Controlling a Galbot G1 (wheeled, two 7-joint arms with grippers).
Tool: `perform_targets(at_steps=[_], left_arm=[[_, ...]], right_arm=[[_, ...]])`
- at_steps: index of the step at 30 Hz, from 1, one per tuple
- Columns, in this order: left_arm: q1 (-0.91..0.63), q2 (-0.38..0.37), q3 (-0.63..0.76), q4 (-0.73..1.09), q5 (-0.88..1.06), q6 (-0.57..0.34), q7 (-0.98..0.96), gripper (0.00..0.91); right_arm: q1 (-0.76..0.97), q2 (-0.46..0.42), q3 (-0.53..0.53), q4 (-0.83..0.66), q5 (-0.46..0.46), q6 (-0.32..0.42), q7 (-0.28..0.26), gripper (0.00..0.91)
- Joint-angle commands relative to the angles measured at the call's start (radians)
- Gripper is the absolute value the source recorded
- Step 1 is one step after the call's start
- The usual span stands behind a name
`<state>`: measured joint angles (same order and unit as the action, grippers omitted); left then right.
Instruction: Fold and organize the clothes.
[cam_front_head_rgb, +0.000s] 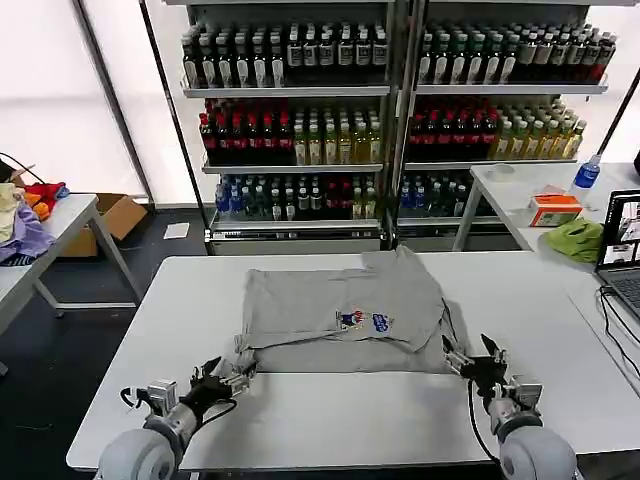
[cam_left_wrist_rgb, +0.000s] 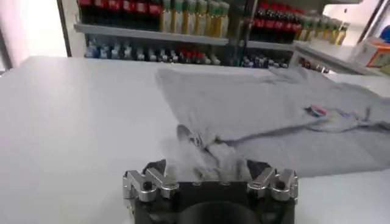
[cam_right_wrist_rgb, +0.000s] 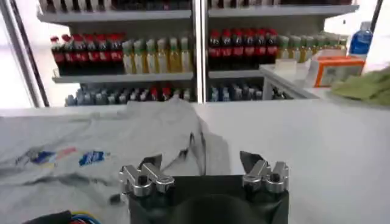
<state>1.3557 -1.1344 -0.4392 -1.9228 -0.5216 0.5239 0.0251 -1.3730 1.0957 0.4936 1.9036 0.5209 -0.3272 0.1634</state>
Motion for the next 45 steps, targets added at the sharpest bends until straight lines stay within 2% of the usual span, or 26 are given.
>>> perform_targets(at_steps=[1,4,5,6,7,8,9,11,19,29,36,43,45], left_arm=[[0.013,-0.045,0.021,0.019,0.064,0.003,-0.013,0.907],[0.014,-0.046,0.025,0.021,0.062,0.009,-0.013,0.907],[0.016,-0.047,0.028,0.020,0.062,0.009,-0.014,0.766],[0.017,-0.049,0.029,0.019,0.062,0.009,-0.018,0.464],[0.017,-0.051,0.029,0.017,0.062,0.009,-0.024,0.222],[0.017,-0.052,0.029,0.016,0.062,0.007,-0.029,0.081],[0.016,-0.053,0.028,0.016,0.061,0.002,-0.032,0.040],[0.016,-0.053,0.025,0.015,0.061,-0.003,-0.041,0.010],[0.016,-0.043,0.020,0.006,0.061,-0.069,-0.054,0.010],[0.060,-0.052,0.000,-0.054,0.068,-0.071,-0.085,0.010],[0.205,-0.054,-0.044,-0.198,0.073,-0.070,-0.088,0.010],[0.364,-0.084,-0.103,-0.306,0.093,-0.071,-0.086,0.010],[0.451,-0.090,-0.121,-0.340,0.097,-0.069,-0.085,0.010]], right_arm=[[-0.036,0.011,-0.040,0.020,0.000,-0.016,0.031,0.000],[-0.032,0.018,-0.046,0.024,0.001,-0.019,0.034,0.000],[-0.033,0.018,-0.048,0.023,0.003,-0.021,0.035,0.000],[-0.033,0.017,-0.049,0.020,0.004,-0.021,0.035,0.000],[-0.036,0.017,-0.051,0.015,0.000,-0.018,0.032,0.000],[-0.037,0.017,-0.052,0.011,0.000,-0.013,0.031,0.000],[-0.037,0.018,-0.052,0.010,0.000,-0.013,0.031,0.000],[-0.038,0.019,-0.051,0.008,0.002,-0.011,0.027,0.000],[-0.033,0.013,-0.048,-0.001,0.009,0.003,0.004,0.000],[-0.063,-0.009,-0.026,0.023,0.060,0.001,-0.010,0.000],[-0.151,-0.033,0.030,0.079,0.113,-0.012,-0.006,0.000],[-0.362,-0.041,0.087,0.223,0.129,-0.025,-0.006,0.000],[-0.435,-0.040,0.107,0.271,0.130,-0.025,-0.004,0.000]])
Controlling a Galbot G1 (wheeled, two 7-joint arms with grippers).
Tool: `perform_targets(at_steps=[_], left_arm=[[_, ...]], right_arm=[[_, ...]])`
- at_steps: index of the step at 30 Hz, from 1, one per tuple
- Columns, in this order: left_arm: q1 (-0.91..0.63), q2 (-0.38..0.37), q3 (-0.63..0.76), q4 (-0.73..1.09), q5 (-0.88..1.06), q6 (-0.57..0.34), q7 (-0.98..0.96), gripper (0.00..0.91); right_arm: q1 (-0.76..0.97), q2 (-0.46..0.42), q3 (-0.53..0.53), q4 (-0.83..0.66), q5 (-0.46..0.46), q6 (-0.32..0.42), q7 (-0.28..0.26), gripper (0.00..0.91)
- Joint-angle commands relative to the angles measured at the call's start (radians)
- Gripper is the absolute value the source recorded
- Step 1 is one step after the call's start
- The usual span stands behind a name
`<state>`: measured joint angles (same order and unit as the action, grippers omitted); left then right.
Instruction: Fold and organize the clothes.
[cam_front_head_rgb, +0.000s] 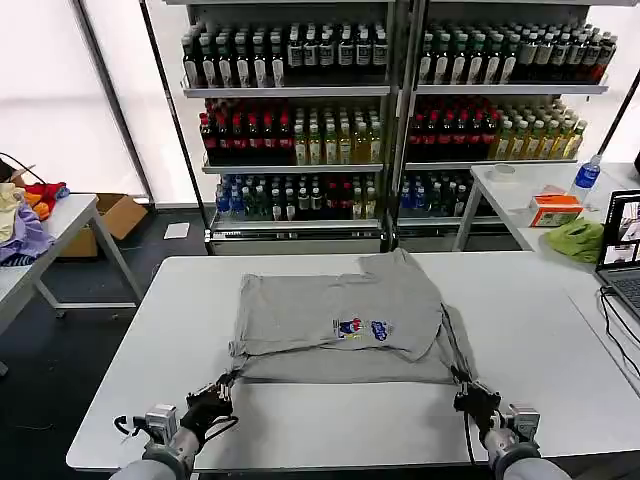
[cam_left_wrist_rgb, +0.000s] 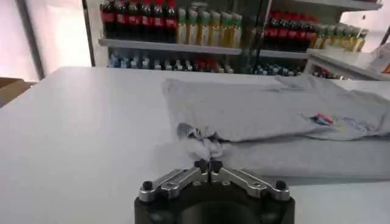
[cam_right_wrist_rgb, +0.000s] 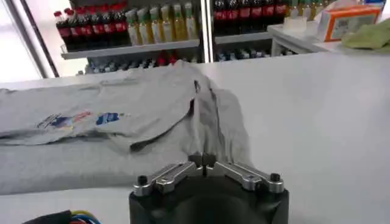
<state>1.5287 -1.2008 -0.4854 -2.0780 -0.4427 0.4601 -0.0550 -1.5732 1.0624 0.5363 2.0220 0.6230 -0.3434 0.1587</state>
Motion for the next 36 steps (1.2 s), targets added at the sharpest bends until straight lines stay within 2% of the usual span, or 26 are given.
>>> perform_targets(at_steps=[1,6,11,13,14,15,16,17,19,21,26,28,29,32,33,34,36], left_arm=[[0.306,-0.021,-0.081,-0.192,0.026,-0.006,-0.004,0.010],[0.471,-0.008,-0.131,-0.254,0.057,-0.009,0.012,0.010],[0.492,-0.003,-0.148,-0.267,0.074,0.004,0.013,0.010],[0.493,0.013,-0.147,-0.279,0.072,0.043,0.014,0.010],[0.488,0.020,-0.145,-0.287,0.070,0.058,0.020,0.010],[0.469,0.025,-0.144,-0.290,0.080,0.064,0.016,0.121],[0.459,0.028,-0.145,-0.299,0.082,0.075,0.012,0.464],[0.448,0.034,-0.147,-0.302,0.079,0.079,0.013,0.907],[0.420,0.042,-0.160,-0.320,0.068,0.100,0.015,0.907],[0.395,0.054,-0.189,-0.333,0.060,0.108,0.024,0.907],[0.350,0.098,-0.289,-0.344,0.051,0.117,0.045,0.907],[0.309,0.143,-0.356,-0.326,0.035,0.117,0.107,0.907],[0.281,0.155,-0.364,-0.326,0.023,0.116,0.118,0.907],[0.191,0.255,-0.381,-0.213,-0.047,0.109,0.155,0.907],[0.170,0.296,-0.364,-0.156,-0.074,0.098,0.180,0.907],[0.125,0.327,-0.346,-0.102,-0.100,0.087,0.205,0.907],[0.052,0.381,-0.290,-0.007,-0.155,0.097,0.220,0.907]], right_arm=[[-0.278,-0.008,0.077,0.178,0.028,-0.008,-0.001,0.000],[-0.405,-0.025,0.121,0.244,0.031,0.021,-0.009,0.000],[-0.475,-0.022,0.129,0.291,0.046,0.014,0.010,0.000],[-0.467,-0.025,0.123,0.289,0.057,0.016,0.021,0.000],[-0.461,-0.025,0.122,0.286,0.057,0.018,0.025,0.302],[-0.439,-0.023,0.124,0.280,0.064,0.021,0.017,0.907],[-0.423,-0.024,0.126,0.280,0.072,0.025,0.013,0.907],[-0.407,-0.025,0.131,0.282,0.078,0.025,0.013,0.907],[-0.379,-0.028,0.138,0.283,0.086,0.026,0.008,0.907],[-0.311,-0.049,0.170,0.278,0.097,0.042,-0.020,0.907],[-0.123,-0.113,0.246,0.224,0.198,0.058,-0.115,0.907],[-0.013,-0.131,0.245,0.155,0.165,0.064,-0.183,0.907],[0.033,-0.137,0.240,0.137,0.157,0.059,-0.196,0.907],[0.238,-0.163,0.197,0.027,0.100,-0.037,-0.268,0.907],[0.327,-0.165,0.177,-0.041,0.062,-0.089,-0.340,0.907],[0.410,-0.174,0.150,-0.132,0.030,-0.110,-0.410,0.907],[0.538,-0.169,0.105,-0.232,-0.015,-0.137,-0.482,0.907]])
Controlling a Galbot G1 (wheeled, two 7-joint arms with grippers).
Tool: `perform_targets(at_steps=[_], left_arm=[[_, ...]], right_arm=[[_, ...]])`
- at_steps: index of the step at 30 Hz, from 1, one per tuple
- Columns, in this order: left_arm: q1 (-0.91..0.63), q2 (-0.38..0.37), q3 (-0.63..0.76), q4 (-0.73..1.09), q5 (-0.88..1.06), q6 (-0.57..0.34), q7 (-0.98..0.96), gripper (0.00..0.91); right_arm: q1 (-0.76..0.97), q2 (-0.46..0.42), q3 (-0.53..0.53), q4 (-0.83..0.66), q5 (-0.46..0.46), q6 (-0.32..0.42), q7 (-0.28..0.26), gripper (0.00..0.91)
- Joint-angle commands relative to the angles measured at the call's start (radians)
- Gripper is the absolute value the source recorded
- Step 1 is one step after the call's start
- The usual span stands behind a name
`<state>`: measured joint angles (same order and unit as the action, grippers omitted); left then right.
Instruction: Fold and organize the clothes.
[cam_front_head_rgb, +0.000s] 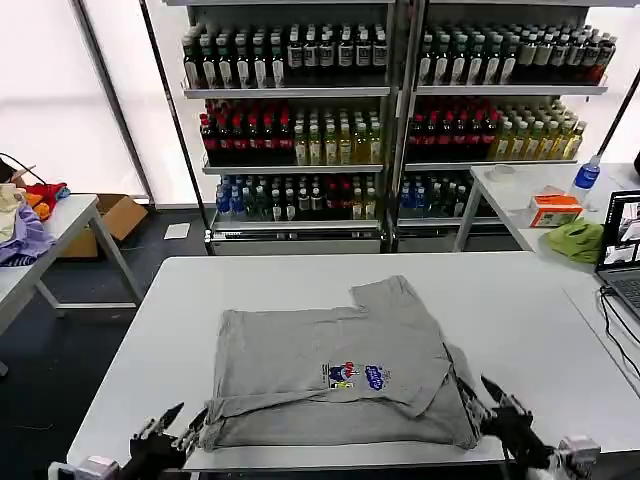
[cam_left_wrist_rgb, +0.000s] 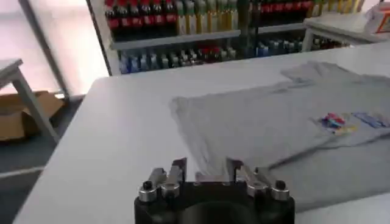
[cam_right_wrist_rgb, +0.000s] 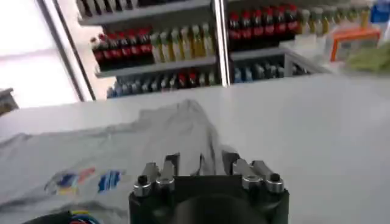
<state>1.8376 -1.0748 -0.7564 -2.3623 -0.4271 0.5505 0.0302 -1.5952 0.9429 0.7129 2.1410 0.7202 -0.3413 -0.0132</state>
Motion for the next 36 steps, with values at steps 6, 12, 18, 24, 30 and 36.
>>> perform_targets(at_steps=[6,12,18,24,30,36], left_arm=[[-0.507,0.340,0.171,0.429,-0.244,0.006,0.202,0.907],[-0.770,0.327,0.361,0.647,-0.261,0.002,0.224,0.907],[-0.993,0.297,0.518,0.828,-0.264,-0.003,0.254,0.907],[-1.119,0.238,0.605,0.950,-0.259,-0.017,0.256,0.907],[-1.159,0.199,0.616,1.001,-0.260,-0.021,0.256,0.907],[-1.147,0.190,0.621,1.011,-0.258,-0.021,0.257,0.907]], right_arm=[[0.854,-0.045,-0.300,-0.611,-0.131,-0.207,-0.370,0.907],[0.981,-0.023,-0.463,-0.769,-0.143,-0.218,-0.380,0.907],[1.095,0.033,-0.563,-0.925,-0.179,-0.226,-0.347,0.907],[1.158,0.087,-0.636,-1.023,-0.178,-0.233,-0.340,0.907],[1.155,0.128,-0.652,-1.060,-0.177,-0.233,-0.327,0.907],[1.151,0.156,-0.672,-1.100,-0.189,-0.224,-0.318,0.907]])
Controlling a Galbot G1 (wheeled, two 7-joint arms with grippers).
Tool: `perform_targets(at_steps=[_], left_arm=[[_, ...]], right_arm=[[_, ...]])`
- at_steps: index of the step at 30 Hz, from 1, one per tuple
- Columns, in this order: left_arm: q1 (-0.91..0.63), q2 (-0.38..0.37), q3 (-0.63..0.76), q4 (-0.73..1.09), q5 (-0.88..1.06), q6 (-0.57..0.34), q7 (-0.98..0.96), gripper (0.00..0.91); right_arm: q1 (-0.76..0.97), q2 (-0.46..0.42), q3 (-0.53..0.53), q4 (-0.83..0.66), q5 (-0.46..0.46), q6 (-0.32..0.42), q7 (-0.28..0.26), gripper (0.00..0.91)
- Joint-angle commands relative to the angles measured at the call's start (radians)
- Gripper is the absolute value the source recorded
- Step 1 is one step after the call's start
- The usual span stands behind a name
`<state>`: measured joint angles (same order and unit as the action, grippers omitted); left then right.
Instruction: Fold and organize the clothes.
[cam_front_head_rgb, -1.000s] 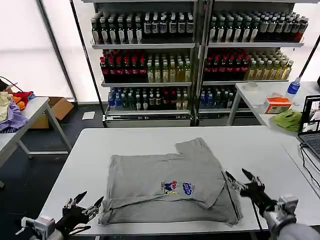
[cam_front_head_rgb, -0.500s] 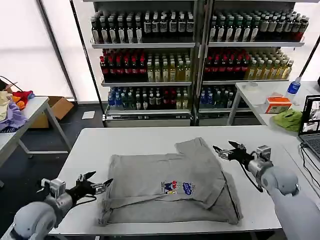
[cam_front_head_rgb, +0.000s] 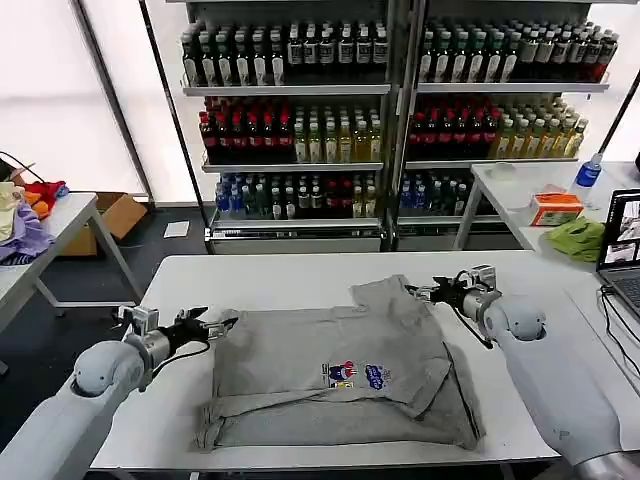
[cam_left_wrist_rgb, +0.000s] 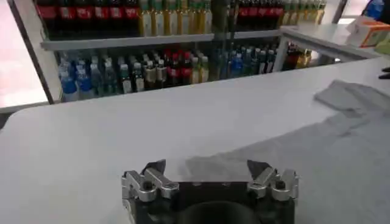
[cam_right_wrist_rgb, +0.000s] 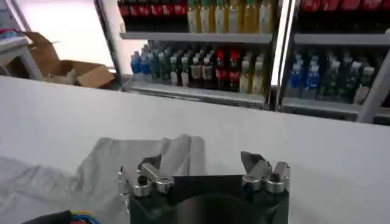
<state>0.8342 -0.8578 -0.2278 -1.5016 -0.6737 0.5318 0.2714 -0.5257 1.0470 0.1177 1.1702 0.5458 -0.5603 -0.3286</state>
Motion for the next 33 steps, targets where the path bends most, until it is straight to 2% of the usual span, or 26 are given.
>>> perform_targets(at_steps=[1,4,5,6,7,8,9,10,12,26,29,33], left_arm=[[-0.139,-0.029,0.094,0.153,-0.010,-0.002,0.016,0.907],[-0.118,-0.032,0.100,0.150,-0.009,0.002,0.018,0.907],[-0.112,-0.032,0.103,0.144,-0.009,0.003,0.018,0.907],[-0.099,-0.031,0.104,0.137,-0.010,0.006,0.019,0.856],[-0.092,-0.033,0.104,0.131,-0.015,0.008,0.018,0.776],[-0.089,-0.034,0.104,0.128,-0.015,0.009,0.018,0.615],[-0.077,-0.036,0.105,0.125,-0.012,0.009,0.019,0.514],[-0.070,-0.038,0.103,0.117,-0.014,0.011,0.018,0.212],[-0.054,-0.038,0.101,0.099,-0.012,0.014,0.016,0.020],[-0.054,-0.034,0.095,0.107,-0.021,-0.010,0.020,0.010],[-0.074,-0.040,0.091,0.101,-0.032,-0.015,0.003,0.020],[-0.075,-0.032,0.074,0.053,-0.058,-0.015,-0.024,0.020]], right_arm=[[0.080,0.055,-0.077,-0.134,-0.015,-0.004,-0.002,0.907],[0.072,0.066,-0.069,-0.132,-0.010,-0.001,0.006,0.897],[0.069,0.065,-0.070,-0.126,-0.005,-0.002,0.005,0.846],[0.068,0.065,-0.073,-0.121,-0.003,-0.002,0.003,0.383],[0.066,0.065,-0.075,-0.118,-0.003,-0.003,0.004,0.141],[0.064,0.065,-0.076,-0.115,-0.003,-0.002,0.005,0.000],[0.063,0.065,-0.076,-0.114,-0.001,0.001,0.004,0.000],[0.062,0.066,-0.075,-0.113,0.004,0.004,0.005,0.000],[0.059,0.066,-0.074,-0.109,0.017,0.005,0.011,0.000],[0.044,0.068,-0.047,-0.073,0.076,0.009,0.037,0.000],[0.027,0.064,-0.030,-0.027,0.104,0.008,0.054,0.000],[-0.021,0.052,0.021,0.084,0.184,-0.005,0.090,0.000]])
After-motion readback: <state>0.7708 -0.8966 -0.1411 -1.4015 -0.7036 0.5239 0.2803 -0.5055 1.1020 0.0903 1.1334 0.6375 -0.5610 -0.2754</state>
